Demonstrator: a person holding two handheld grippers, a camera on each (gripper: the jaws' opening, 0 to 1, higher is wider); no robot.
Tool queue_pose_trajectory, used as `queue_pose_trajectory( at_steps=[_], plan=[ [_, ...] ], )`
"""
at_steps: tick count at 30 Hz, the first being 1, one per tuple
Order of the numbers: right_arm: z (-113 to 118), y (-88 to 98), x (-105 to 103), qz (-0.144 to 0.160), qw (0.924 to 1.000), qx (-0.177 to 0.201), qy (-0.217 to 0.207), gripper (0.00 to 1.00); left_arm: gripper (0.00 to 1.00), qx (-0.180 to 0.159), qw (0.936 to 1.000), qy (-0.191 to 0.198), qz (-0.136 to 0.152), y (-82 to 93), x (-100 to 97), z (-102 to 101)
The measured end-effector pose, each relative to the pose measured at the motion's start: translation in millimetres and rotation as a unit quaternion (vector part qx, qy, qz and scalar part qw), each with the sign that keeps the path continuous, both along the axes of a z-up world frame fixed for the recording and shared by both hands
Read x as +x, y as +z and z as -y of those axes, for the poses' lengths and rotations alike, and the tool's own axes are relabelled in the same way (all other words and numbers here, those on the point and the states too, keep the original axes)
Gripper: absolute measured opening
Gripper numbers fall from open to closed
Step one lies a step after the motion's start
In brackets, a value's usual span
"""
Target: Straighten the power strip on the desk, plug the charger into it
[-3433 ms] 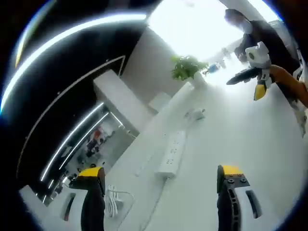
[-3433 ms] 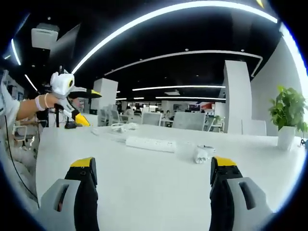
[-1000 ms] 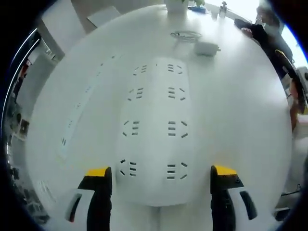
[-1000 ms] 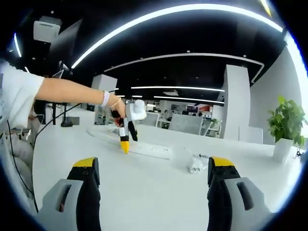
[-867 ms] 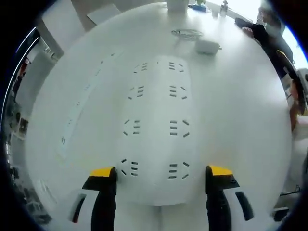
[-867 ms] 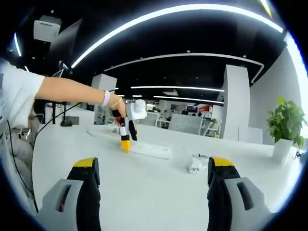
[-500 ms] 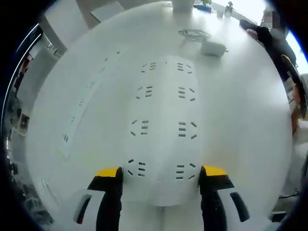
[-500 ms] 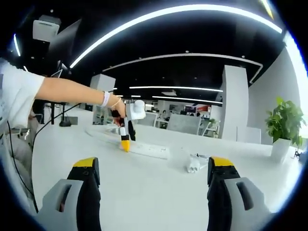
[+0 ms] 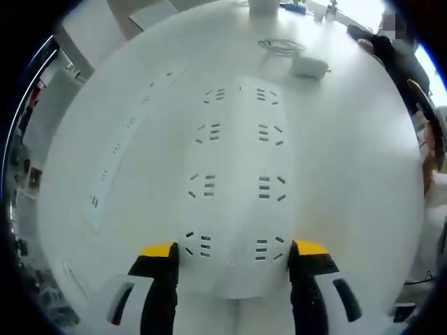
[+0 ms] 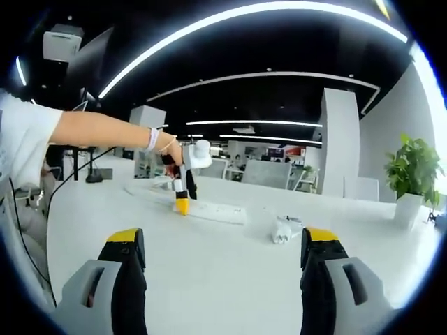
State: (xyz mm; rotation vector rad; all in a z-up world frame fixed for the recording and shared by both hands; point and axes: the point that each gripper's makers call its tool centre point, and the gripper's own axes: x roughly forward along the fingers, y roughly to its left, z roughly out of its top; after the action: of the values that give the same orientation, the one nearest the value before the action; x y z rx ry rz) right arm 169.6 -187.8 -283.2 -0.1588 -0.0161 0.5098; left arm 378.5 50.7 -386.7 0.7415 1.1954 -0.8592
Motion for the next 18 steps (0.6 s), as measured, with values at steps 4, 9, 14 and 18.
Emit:
queue_pose_trajectory(
  at_steps=[4,9,14,18],
  plan=[
    [1.9,-4.4,0.8,-0.011,0.9999,0.002,-0.003,0.92,0.65,0.004,0.9999,-0.009,-0.005,0.8,2.4,-1.8],
    [3.4,-6.8,1.1,-0.016,0.9999,0.004,-0.005,0.92,0.64,0.006,0.9998,-0.02,-0.008,1.2,1.3,-2.5],
    [3.6,-7.6,0.3,-0.016,0.9999,0.002,-0.005,0.92,0.64,0.024,0.9979,-0.058,-0.016,1.2,-0.3,-5.4],
    [5.7,-5.8,-0.3,-0.015,0.9999,0.003,-0.007,0.92,0.64,0.039,0.9962,-0.075,-0.023,2.7,2.5,-7.3]
  ],
)
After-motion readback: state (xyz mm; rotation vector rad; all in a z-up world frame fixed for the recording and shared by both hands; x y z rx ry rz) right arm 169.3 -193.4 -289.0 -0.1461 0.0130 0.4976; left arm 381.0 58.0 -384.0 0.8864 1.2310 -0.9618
